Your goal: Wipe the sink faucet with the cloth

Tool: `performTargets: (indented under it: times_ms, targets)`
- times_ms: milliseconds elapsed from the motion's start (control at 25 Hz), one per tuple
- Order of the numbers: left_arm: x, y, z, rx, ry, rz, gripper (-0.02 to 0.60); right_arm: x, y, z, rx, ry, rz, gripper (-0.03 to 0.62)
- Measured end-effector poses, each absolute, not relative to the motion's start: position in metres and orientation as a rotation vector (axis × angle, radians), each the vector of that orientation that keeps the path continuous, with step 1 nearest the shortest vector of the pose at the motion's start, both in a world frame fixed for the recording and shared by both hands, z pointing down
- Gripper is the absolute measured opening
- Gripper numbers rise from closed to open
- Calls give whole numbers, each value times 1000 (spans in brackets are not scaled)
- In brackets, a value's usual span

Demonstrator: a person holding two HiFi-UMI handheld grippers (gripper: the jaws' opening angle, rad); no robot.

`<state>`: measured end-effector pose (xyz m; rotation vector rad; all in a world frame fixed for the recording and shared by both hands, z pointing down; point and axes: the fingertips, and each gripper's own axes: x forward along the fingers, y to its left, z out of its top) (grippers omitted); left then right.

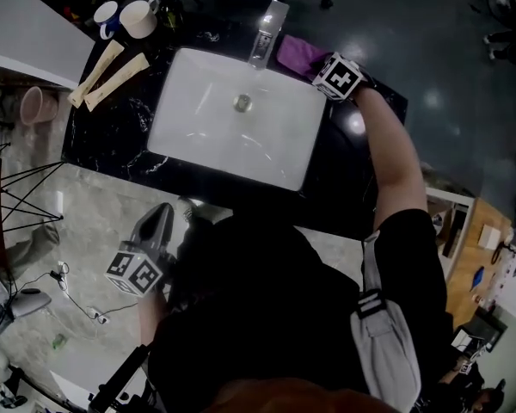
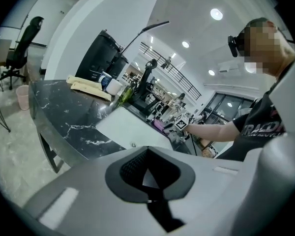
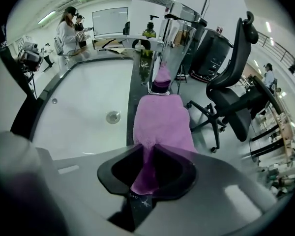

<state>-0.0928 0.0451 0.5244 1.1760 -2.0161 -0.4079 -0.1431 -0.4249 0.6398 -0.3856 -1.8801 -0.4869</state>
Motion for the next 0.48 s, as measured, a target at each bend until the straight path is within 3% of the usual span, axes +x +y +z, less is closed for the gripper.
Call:
performTargets:
  times_ms: [280,480]
  targets:
    - [-107,49,510,1259,-2004,-383,-8,-139,-433,610,-173,-2064,-313,66]
    - [-111,57,507,1305,-1984,-397,-8,-147,-442,498,-19,-2422,-69,66]
